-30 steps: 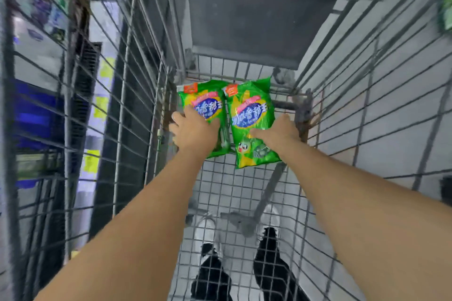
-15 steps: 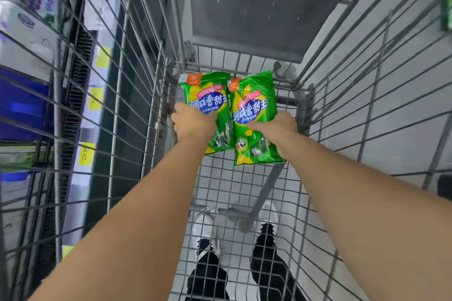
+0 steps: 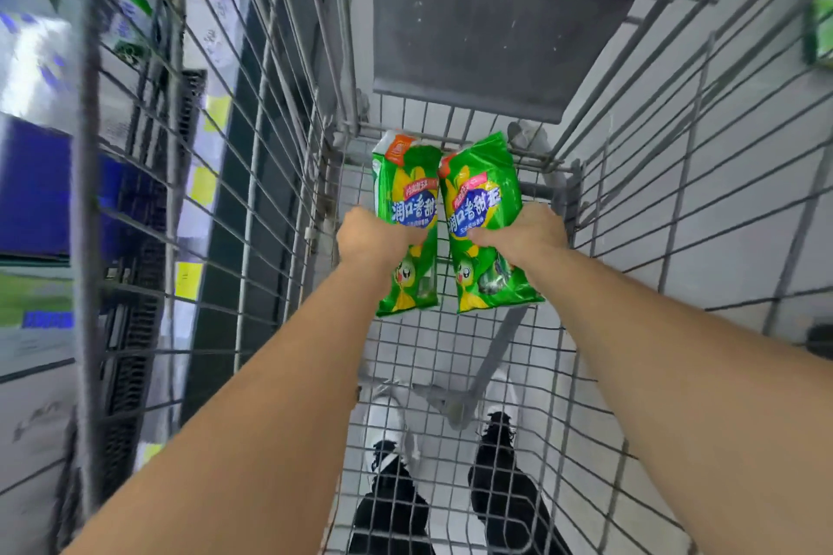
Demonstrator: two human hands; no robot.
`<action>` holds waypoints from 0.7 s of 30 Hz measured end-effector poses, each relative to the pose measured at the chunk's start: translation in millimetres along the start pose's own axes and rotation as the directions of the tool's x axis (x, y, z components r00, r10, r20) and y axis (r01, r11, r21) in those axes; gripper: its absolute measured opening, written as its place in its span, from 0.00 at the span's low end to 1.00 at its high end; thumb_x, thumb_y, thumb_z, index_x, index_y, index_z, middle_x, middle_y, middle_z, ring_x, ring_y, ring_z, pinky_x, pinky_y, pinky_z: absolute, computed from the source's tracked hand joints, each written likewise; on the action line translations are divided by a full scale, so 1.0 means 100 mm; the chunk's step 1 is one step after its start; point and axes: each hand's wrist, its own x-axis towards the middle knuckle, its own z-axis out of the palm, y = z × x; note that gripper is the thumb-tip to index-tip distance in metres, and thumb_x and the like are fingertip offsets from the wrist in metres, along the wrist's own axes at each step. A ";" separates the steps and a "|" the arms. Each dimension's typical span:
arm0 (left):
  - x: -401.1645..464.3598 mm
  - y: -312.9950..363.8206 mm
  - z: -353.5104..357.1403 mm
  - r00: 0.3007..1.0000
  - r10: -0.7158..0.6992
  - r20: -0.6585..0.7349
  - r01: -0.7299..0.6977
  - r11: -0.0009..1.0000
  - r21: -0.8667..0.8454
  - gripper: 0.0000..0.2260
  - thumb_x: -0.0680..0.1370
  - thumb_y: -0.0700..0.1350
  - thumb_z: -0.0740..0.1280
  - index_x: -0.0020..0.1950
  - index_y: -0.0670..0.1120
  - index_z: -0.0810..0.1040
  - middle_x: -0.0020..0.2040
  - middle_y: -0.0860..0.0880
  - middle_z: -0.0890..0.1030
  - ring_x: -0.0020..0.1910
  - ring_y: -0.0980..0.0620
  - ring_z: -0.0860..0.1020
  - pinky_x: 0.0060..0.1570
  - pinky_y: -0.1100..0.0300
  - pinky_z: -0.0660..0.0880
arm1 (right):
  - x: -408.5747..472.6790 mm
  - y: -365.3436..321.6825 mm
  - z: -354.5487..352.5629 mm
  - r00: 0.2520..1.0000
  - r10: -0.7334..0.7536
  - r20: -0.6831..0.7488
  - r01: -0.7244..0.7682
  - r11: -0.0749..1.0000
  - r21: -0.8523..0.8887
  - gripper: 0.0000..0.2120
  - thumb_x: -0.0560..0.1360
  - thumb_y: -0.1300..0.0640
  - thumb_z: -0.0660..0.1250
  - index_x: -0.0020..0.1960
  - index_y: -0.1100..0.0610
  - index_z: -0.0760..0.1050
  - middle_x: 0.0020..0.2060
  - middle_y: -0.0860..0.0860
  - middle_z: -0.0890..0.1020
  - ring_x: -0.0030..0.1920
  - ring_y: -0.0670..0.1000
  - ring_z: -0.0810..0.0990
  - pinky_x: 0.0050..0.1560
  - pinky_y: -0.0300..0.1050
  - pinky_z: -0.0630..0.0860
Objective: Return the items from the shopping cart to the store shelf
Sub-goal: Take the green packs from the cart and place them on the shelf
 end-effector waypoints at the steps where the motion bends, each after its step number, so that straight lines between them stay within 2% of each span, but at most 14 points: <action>1: -0.10 0.01 -0.05 1.000 0.006 -0.018 -0.005 1.000 0.018 0.20 0.59 0.45 0.82 0.46 0.43 0.81 0.43 0.45 0.84 0.40 0.44 0.84 0.42 0.46 0.83 | -0.07 -0.01 -0.07 1.000 0.002 0.000 -0.002 1.000 -0.008 0.20 0.65 0.45 0.80 0.46 0.56 0.78 0.43 0.55 0.79 0.43 0.54 0.78 0.42 0.44 0.73; 4: -0.49 0.17 -0.27 0.998 0.046 -0.032 -0.047 0.999 -0.011 0.16 0.61 0.44 0.82 0.45 0.43 0.82 0.42 0.44 0.85 0.39 0.44 0.84 0.41 0.45 0.83 | -0.42 -0.09 -0.41 1.000 -0.012 -0.024 0.011 0.999 -0.033 0.26 0.64 0.44 0.80 0.53 0.59 0.79 0.44 0.55 0.77 0.45 0.55 0.78 0.44 0.43 0.71; 7: -1.07 0.45 -0.60 0.994 0.111 0.010 -0.111 0.994 0.002 0.18 0.60 0.46 0.82 0.45 0.43 0.82 0.43 0.44 0.85 0.40 0.44 0.84 0.42 0.46 0.83 | -0.97 -0.24 -0.86 0.999 -0.016 -0.045 0.017 1.000 0.025 0.28 0.60 0.43 0.82 0.52 0.59 0.80 0.46 0.56 0.82 0.48 0.56 0.82 0.47 0.45 0.77; 9: -1.52 0.67 -0.89 0.982 0.190 0.009 -0.189 0.982 -0.028 0.14 0.62 0.47 0.81 0.42 0.46 0.81 0.42 0.45 0.85 0.40 0.45 0.84 0.42 0.47 0.83 | -1.40 -0.41 -1.21 0.997 -0.031 -0.064 0.035 0.997 0.062 0.31 0.55 0.42 0.83 0.52 0.57 0.82 0.47 0.56 0.85 0.47 0.56 0.84 0.50 0.50 0.81; 12: -2.22 0.91 -1.36 0.960 0.280 0.010 -0.279 0.957 -0.083 0.15 0.59 0.49 0.81 0.41 0.46 0.83 0.40 0.46 0.86 0.39 0.45 0.85 0.41 0.45 0.83 | -2.09 -0.70 -1.70 0.996 -0.080 -0.049 0.086 0.987 0.138 0.29 0.53 0.43 0.84 0.48 0.56 0.83 0.44 0.56 0.86 0.44 0.56 0.85 0.51 0.55 0.83; 14: -2.62 1.02 -1.67 0.948 0.318 0.009 -0.312 0.936 -0.162 0.20 0.56 0.50 0.82 0.44 0.45 0.84 0.41 0.46 0.86 0.40 0.43 0.85 0.42 0.41 0.82 | -2.47 -0.88 -1.95 0.985 -0.164 -0.052 0.169 0.976 0.139 0.28 0.53 0.43 0.84 0.49 0.55 0.84 0.44 0.56 0.86 0.46 0.55 0.85 0.53 0.54 0.82; 16: -3.01 1.10 -2.03 0.936 0.351 -0.015 -0.345 0.911 -0.228 0.21 0.56 0.48 0.82 0.45 0.44 0.84 0.42 0.44 0.86 0.43 0.41 0.85 0.44 0.38 0.81 | -2.88 -1.12 -2.16 0.962 -0.266 -0.062 0.272 0.954 0.127 0.35 0.45 0.39 0.82 0.48 0.53 0.84 0.44 0.54 0.87 0.46 0.55 0.86 0.52 0.54 0.83; 17: -3.21 1.13 -2.22 0.927 0.373 -0.045 -0.371 0.890 -0.265 0.18 0.58 0.45 0.82 0.45 0.43 0.84 0.43 0.43 0.86 0.44 0.40 0.85 0.45 0.37 0.81 | -3.02 -1.25 -2.24 0.943 -0.329 -0.053 0.333 0.934 0.131 0.37 0.43 0.38 0.82 0.48 0.53 0.84 0.44 0.53 0.87 0.46 0.55 0.86 0.52 0.54 0.83; 19: -3.56 1.19 -2.58 0.905 0.411 -0.109 -0.423 0.843 -0.333 0.11 0.64 0.38 0.80 0.44 0.42 0.85 0.43 0.39 0.86 0.44 0.38 0.84 0.46 0.36 0.80 | -3.38 -1.56 -2.41 0.891 -0.453 -0.016 0.451 0.883 0.133 0.32 0.50 0.42 0.84 0.51 0.52 0.83 0.45 0.53 0.87 0.46 0.54 0.85 0.53 0.53 0.82; 21: -3.92 1.18 -2.93 0.879 0.435 -0.196 -0.478 0.799 -0.365 0.09 0.66 0.36 0.79 0.45 0.41 0.85 0.44 0.39 0.86 0.42 0.40 0.84 0.46 0.38 0.81 | -3.71 -1.81 -2.52 0.822 -0.569 0.021 0.562 0.817 0.127 0.23 0.58 0.46 0.84 0.49 0.51 0.83 0.45 0.53 0.87 0.47 0.54 0.85 0.54 0.51 0.81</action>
